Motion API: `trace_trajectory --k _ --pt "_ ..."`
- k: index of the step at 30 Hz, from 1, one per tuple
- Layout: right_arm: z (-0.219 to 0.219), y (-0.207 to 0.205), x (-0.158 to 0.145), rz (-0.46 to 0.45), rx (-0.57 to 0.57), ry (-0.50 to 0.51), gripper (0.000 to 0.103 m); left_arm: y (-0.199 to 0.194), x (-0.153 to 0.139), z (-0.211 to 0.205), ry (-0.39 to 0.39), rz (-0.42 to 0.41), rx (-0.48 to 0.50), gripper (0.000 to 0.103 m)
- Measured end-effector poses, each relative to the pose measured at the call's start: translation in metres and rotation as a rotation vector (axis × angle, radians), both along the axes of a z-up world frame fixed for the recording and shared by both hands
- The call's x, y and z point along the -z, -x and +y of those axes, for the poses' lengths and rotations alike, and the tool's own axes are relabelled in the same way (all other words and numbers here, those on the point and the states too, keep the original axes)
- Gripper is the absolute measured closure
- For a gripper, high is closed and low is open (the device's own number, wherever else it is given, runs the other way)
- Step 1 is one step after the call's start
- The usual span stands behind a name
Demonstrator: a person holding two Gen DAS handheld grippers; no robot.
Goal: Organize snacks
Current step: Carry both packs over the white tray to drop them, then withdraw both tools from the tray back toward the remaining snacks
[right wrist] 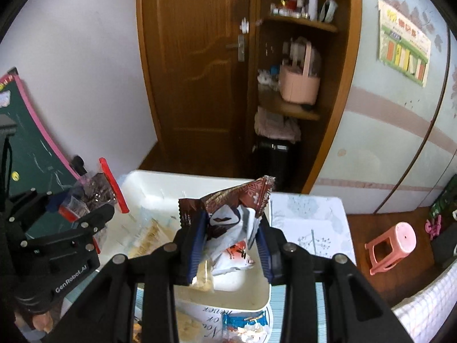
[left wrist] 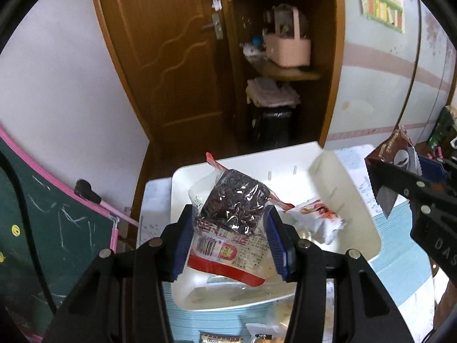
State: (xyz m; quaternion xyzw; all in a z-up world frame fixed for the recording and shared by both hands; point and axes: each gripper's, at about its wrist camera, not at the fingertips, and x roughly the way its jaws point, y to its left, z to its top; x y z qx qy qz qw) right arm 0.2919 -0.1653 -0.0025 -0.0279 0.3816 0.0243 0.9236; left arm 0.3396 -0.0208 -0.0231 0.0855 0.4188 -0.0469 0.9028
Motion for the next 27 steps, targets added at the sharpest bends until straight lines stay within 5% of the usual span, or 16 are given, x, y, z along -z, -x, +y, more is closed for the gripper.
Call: trace_trajectory --k 7,9,11,12,19,27 --pt "0.008 -0.027 0.048 0.101 0.018 0.052 0.066 -0.023 0.048 -0.008 -0.039 0.061 -0.032 0.049" --pt "0.009 -0.033 0.058 0.128 0.015 0.051 0.066 -0.028 0.057 -0.008 -0.041 0.074 -0.039 0.039" --pt "0.009 -0.034 0.066 0.147 0.013 0.050 0.065 -0.032 0.061 -0.007 -0.014 0.086 -0.039 0.006" --pt "0.011 -0.035 0.070 0.160 0.009 0.053 0.065 -0.032 0.062 -0.005 0.008 0.091 -0.037 0.002" --pt "0.002 -0.036 0.082 0.201 0.025 -0.001 0.039 -0.036 0.071 0.012 0.116 0.160 -0.063 0.002" --pt "-0.009 -0.030 0.080 0.209 0.050 -0.040 0.037 -0.026 0.071 0.021 0.145 0.169 -0.072 0.002"
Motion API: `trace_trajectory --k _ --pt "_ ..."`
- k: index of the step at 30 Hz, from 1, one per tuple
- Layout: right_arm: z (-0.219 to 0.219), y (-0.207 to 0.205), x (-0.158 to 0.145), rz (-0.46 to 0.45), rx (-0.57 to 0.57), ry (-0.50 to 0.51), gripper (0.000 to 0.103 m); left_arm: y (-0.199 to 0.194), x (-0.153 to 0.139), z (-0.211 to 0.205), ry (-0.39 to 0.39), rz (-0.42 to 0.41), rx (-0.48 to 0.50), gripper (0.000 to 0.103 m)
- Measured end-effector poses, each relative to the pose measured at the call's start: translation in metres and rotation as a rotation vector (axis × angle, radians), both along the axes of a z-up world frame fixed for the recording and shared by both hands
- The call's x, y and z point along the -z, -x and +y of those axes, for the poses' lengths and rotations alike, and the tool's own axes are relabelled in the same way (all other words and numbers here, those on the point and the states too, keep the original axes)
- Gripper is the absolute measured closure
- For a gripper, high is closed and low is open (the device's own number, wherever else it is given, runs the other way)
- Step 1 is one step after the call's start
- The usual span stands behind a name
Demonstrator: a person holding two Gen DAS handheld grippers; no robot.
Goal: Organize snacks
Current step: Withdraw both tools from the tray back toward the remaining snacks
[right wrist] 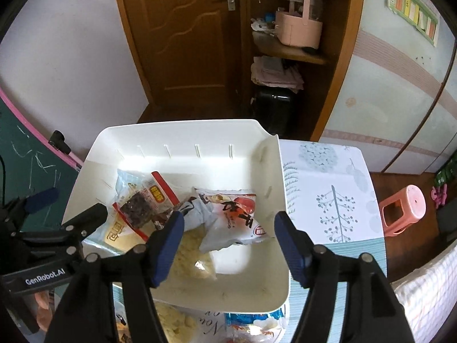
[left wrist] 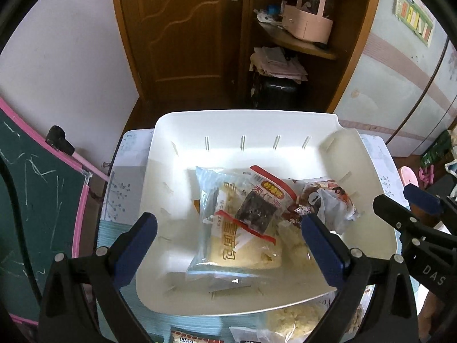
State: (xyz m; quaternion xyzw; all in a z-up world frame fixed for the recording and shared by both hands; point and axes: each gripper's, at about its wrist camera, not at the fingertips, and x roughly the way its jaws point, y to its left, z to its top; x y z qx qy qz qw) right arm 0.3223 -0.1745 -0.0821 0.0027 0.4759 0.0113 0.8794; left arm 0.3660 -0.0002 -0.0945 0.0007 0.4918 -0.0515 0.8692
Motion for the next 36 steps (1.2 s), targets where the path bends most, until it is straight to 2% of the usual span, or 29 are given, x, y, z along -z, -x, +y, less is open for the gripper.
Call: trace_trajectory --k 8,15,23,30,36 --pt "-0.002 0.012 -0.014 -0.009 0.001 -0.011 0.037 0.019 -0.023 -0.004 -0.017 -0.031 0.015 0.002" --pt "-0.011 0.034 -0.047 -0.053 0.014 -0.032 0.037 0.049 -0.069 -0.008 -0.017 -0.104 0.034 0.002" --pt "-0.019 0.080 -0.089 -0.134 0.007 -0.057 0.037 0.097 -0.118 -0.013 0.001 -0.185 0.063 0.002" --pt "-0.019 0.127 -0.103 -0.167 -0.038 -0.055 0.037 0.146 -0.141 -0.018 0.027 -0.231 0.116 0.002" --pt "-0.023 0.162 -0.102 -0.182 -0.075 -0.051 0.037 0.191 -0.145 -0.021 0.058 -0.261 0.165 0.002"
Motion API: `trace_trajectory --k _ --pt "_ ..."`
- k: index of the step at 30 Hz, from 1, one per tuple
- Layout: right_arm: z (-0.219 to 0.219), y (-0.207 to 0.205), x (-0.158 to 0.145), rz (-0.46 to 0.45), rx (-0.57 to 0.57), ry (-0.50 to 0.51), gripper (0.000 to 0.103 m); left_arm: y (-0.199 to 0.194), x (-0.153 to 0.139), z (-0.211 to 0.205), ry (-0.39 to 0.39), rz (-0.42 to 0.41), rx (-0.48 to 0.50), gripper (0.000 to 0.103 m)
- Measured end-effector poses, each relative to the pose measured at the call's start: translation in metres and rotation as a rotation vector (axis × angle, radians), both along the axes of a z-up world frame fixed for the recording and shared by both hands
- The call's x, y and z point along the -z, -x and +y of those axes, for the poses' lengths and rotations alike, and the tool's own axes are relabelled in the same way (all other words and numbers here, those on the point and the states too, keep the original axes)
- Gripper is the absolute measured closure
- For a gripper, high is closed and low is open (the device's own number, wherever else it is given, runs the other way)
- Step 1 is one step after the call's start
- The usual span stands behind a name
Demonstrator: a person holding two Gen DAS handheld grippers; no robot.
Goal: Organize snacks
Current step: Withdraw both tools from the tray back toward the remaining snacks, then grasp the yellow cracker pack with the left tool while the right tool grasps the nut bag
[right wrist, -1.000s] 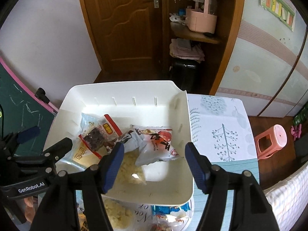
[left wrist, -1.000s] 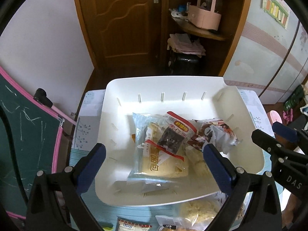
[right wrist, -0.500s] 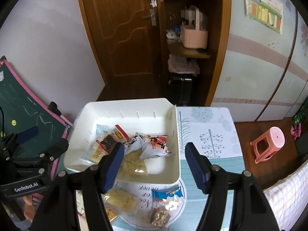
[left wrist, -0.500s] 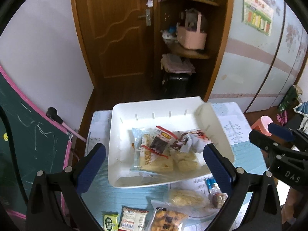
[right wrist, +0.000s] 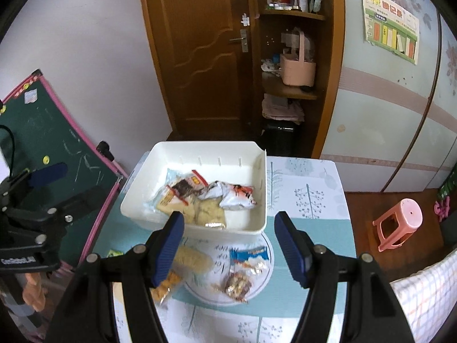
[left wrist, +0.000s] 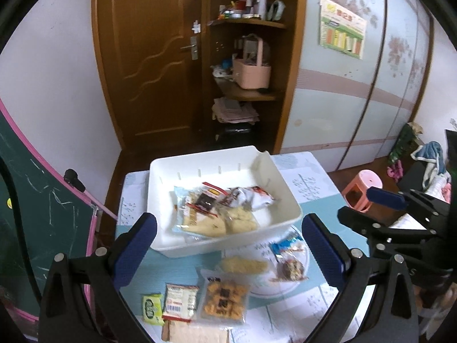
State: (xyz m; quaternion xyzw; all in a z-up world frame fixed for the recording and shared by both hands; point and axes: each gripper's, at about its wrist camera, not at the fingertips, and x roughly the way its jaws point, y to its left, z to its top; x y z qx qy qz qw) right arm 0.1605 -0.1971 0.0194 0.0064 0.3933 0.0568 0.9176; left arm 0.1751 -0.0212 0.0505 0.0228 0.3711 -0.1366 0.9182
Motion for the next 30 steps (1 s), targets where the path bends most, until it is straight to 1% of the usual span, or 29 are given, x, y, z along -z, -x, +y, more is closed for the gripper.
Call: trace_trajectory --k 4,6,9,14,20,23,27,30 --pt "-0.003 0.017 0.012 0.012 -0.015 -0.001 0.037 0.023 0.013 0.003 0.021 0.010 0.020 0.001" --pt "-0.005 0.022 0.023 0.024 -0.016 0.000 0.037 0.031 0.025 0.004 0.016 0.017 0.021 0.001" --pt "-0.009 0.028 0.046 0.056 -0.009 -0.004 0.037 0.039 0.050 0.005 0.000 0.033 0.016 0.001" --pt "-0.011 0.033 0.087 0.124 0.009 -0.011 0.037 0.049 0.100 0.007 -0.012 0.095 0.009 0.001" --pt "-0.014 0.036 0.143 0.237 0.034 -0.036 0.037 0.046 0.161 0.010 -0.017 0.213 -0.009 0.001" --pt "-0.014 0.033 0.166 0.291 0.044 -0.047 0.037 0.040 0.184 0.011 -0.033 0.250 -0.020 0.001" --pt "-0.016 0.025 0.186 0.331 0.059 -0.055 0.037 0.027 0.208 0.013 -0.035 0.302 -0.033 0.001" --pt "-0.019 0.017 0.194 0.351 0.076 -0.068 0.037 0.016 0.222 0.014 -0.030 0.337 -0.044 0.001"
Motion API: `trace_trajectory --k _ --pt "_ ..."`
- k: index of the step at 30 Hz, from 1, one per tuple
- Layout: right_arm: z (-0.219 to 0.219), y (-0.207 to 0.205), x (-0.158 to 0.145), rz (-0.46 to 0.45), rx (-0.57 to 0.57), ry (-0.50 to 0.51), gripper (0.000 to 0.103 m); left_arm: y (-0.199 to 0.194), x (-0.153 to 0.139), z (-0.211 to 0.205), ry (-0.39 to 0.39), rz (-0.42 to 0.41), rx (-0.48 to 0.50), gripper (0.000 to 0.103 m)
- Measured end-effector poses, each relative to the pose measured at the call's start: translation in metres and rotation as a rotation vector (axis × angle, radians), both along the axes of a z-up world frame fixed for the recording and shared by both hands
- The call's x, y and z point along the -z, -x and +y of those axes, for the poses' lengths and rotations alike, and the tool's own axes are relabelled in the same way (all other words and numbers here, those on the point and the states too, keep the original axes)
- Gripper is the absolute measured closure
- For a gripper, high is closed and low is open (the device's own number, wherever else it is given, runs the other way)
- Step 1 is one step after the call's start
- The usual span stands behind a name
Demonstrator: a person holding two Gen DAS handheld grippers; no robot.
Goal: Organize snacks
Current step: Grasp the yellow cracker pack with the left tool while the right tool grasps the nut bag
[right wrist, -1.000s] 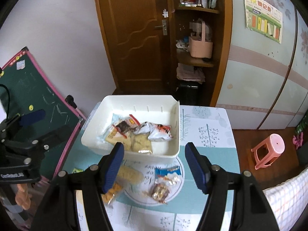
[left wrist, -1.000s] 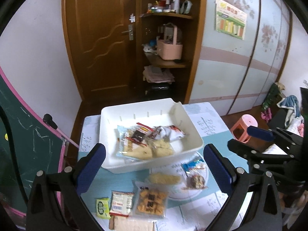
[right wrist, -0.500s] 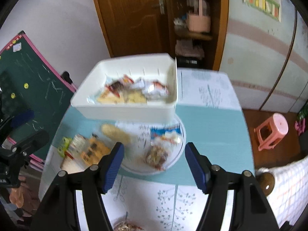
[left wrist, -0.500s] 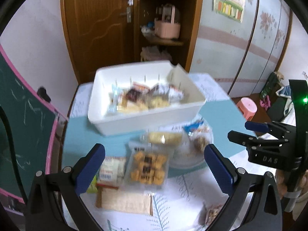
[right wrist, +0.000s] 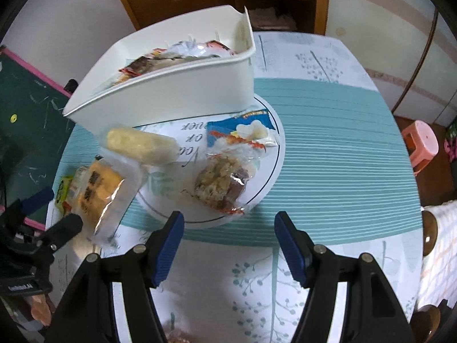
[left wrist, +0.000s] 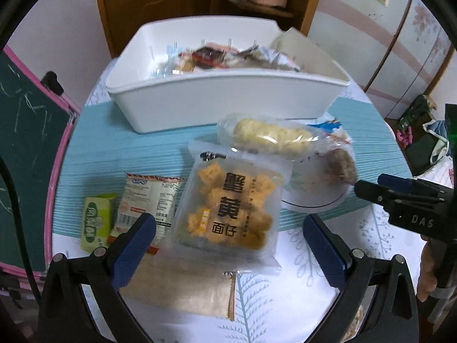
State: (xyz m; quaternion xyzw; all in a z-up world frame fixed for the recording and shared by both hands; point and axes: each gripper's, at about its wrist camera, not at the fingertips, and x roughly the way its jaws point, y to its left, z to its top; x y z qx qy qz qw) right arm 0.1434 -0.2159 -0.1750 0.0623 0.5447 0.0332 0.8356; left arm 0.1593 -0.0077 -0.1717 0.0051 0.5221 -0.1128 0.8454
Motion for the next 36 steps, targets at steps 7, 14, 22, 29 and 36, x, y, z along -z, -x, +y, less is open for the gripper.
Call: trace_trajectory --k 7,14,22,29,36 --pt "-0.002 -0.022 0.016 0.034 0.030 -0.050 0.037 -0.016 0.023 -0.006 -0.010 0.038 -0.012 0.001" --pt "0.006 -0.039 0.026 0.048 0.040 -0.067 0.037 -0.028 0.034 -0.016 -0.027 0.050 -0.012 0.001" --pt "0.016 -0.039 0.032 0.013 0.011 0.006 0.037 -0.032 0.050 -0.023 -0.074 0.064 -0.011 0.012" --pt "0.020 -0.033 0.031 -0.010 -0.032 0.029 0.076 -0.028 0.048 -0.019 -0.040 0.054 -0.028 0.022" --pt "0.021 -0.023 0.030 -0.032 -0.065 0.008 0.077 -0.016 0.045 -0.008 -0.029 0.051 -0.034 0.025"
